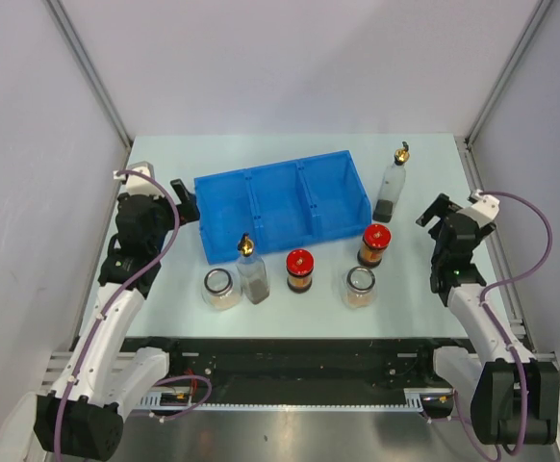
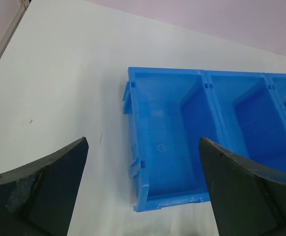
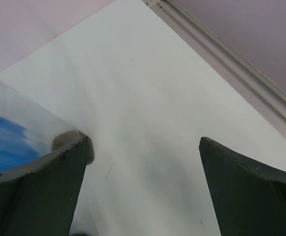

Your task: Organize the condiment bottles

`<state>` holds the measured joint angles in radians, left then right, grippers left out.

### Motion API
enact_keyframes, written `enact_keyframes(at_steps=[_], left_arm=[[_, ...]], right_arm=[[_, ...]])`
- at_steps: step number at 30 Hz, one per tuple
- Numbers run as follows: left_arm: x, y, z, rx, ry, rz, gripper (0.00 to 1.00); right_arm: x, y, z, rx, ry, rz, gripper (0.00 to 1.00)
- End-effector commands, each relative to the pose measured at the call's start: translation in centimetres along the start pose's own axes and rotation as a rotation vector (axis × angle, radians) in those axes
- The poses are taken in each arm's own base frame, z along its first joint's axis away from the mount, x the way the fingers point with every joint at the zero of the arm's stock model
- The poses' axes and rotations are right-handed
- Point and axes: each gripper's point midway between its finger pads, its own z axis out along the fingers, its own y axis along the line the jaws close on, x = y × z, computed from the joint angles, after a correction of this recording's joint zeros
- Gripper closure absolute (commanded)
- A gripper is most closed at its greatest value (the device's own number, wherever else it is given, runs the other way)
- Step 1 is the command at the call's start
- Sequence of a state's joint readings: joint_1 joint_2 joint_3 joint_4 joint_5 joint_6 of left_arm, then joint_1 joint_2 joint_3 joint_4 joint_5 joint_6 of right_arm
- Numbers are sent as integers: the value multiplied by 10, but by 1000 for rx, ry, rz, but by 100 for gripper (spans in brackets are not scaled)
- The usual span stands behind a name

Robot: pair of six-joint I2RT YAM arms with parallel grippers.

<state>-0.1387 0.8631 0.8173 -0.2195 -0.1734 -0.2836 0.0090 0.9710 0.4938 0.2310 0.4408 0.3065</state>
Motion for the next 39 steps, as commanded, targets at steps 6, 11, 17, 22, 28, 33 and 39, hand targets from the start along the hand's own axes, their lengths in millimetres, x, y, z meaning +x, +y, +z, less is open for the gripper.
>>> enact_keyframes(at_steps=[6,11,17,22,28,33,39], left_arm=[[-17,-24,-10,130,-8,-14,0],[-3,-18,-5,91,48,-29,0],[8,-8,-3,40,79,-24,0],[41,-17,-14,76,261,-64,0],[84,-21,-45,106,356,-96,0],[108,-26,-67,147,413,-129,0],[128,-37,-88,155,468,-160,3]], right_arm=[[-24,1,-4,-44,22,149,0],[-20,4,-6,-66,51,122,0],[-9,6,-7,-70,117,110,0],[2,14,-11,-90,190,108,0],[14,21,-17,-94,251,77,0],[22,24,-20,-101,289,76,0],[30,23,-24,-97,320,78,0]])
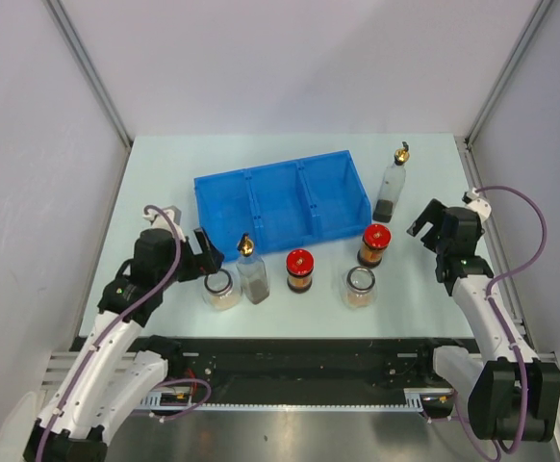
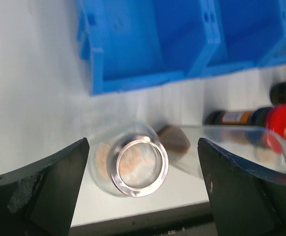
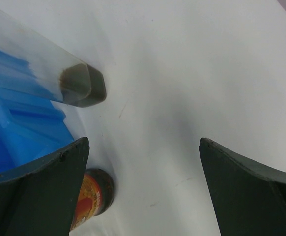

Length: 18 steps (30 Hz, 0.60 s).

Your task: Organize the condiment bottles

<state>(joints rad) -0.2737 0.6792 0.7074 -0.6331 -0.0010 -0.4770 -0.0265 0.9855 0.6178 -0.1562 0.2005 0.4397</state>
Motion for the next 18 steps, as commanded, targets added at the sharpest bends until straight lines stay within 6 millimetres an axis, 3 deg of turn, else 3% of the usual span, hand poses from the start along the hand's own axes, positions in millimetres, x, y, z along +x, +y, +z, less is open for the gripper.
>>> enact_keyframes(at_steps=[1,9,18], left_arm=[[18,-13,-6,15,56,-69,4],[60,4,9,-150,163,-95,4],[81,6,20,-207,195,-71,7]], right_arm=[[-10,10,-4,-20,-7,18,1],[-1,7,-3,-8,30,16,0],[5,3,-1,10,51,15,0]])
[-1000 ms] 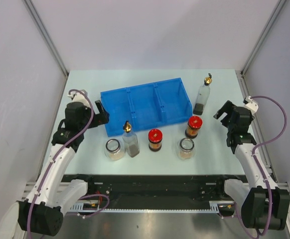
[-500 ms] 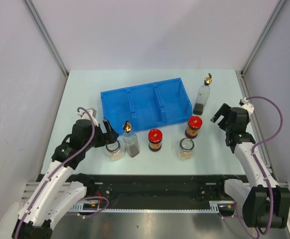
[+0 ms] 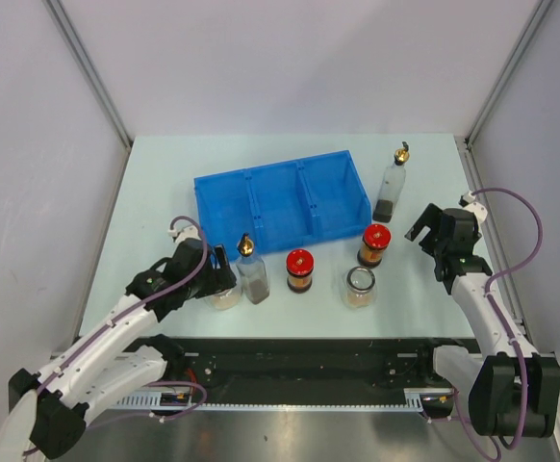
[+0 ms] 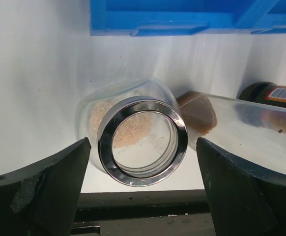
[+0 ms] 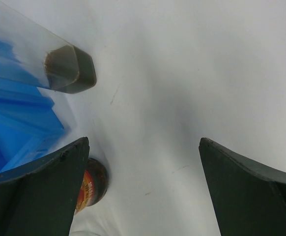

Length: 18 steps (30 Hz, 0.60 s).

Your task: Organize the condiment bottles

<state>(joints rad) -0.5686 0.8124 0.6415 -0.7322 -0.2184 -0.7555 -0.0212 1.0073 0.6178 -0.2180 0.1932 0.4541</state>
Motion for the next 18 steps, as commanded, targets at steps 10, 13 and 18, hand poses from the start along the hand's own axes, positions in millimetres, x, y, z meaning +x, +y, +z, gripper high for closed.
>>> enact_keyframes(at_steps=[10,13,18], left_arm=[[-8,9,7,-70,-83,-52,13],[-9,9,8,-80,-79,-28,10],[-11,11,7,-134,-66,31,10]], right_arm=[[-10,6,0,0,-7,23,1],[-10,6,0,3,-9,24,1],[-8,5,1,7,-1,27,1]])
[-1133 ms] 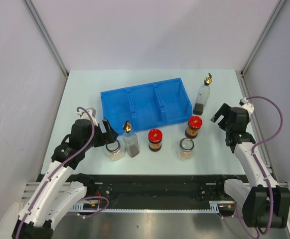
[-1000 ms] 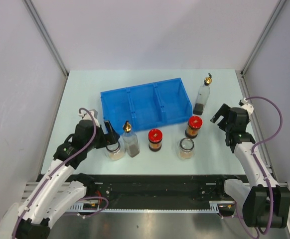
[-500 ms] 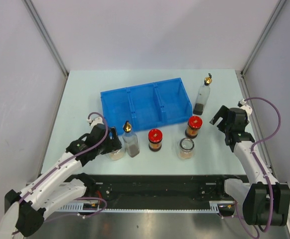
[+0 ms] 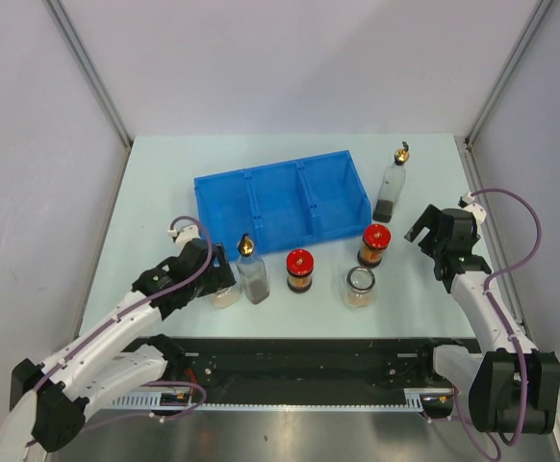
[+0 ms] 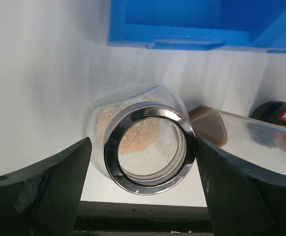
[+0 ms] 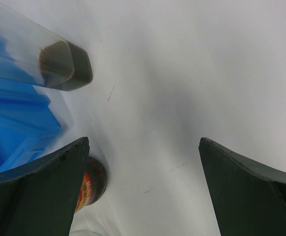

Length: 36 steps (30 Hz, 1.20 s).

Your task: Organize the condiment bottles

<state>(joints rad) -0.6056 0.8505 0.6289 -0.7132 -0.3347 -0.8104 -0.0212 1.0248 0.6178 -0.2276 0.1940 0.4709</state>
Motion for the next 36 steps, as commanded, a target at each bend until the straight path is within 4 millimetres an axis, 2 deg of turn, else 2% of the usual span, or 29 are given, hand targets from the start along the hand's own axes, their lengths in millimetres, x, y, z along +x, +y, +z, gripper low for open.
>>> enact_keyframes(at_steps=[1,6,12,15,16,17,18,21,30,34,36], left_arm=[[-8,3,-3,-59,-20,60,10],[-15,-3,-9,-65,-49,93,17],[-11,0,-9,-90,-40,109,36],[-11,2,-11,-99,-49,96,51],[-12,3,-11,-100,-55,91,62],[-14,2,-14,-99,-59,89,69],[-16,3,-15,-101,-63,89,81],[-23,3,-20,-114,-76,101,100],[-62,-14,-51,-69,-159,132,100],[-97,-28,-74,-50,-233,149,100],[-120,-35,-86,-63,-289,162,100]], right_arm=[[-14,7,-2,-5,-23,15,1],[-11,6,0,2,-12,20,2],[-9,3,1,16,-6,21,3],[-9,2,1,21,-7,21,3],[-9,2,1,21,-7,21,3],[-9,2,1,22,-5,22,3],[-8,2,1,24,-5,24,3],[-7,1,2,24,0,28,4],[-10,-1,-2,25,-8,24,4],[-13,-3,-5,28,-17,26,4],[-14,-4,-7,27,-21,30,4]])
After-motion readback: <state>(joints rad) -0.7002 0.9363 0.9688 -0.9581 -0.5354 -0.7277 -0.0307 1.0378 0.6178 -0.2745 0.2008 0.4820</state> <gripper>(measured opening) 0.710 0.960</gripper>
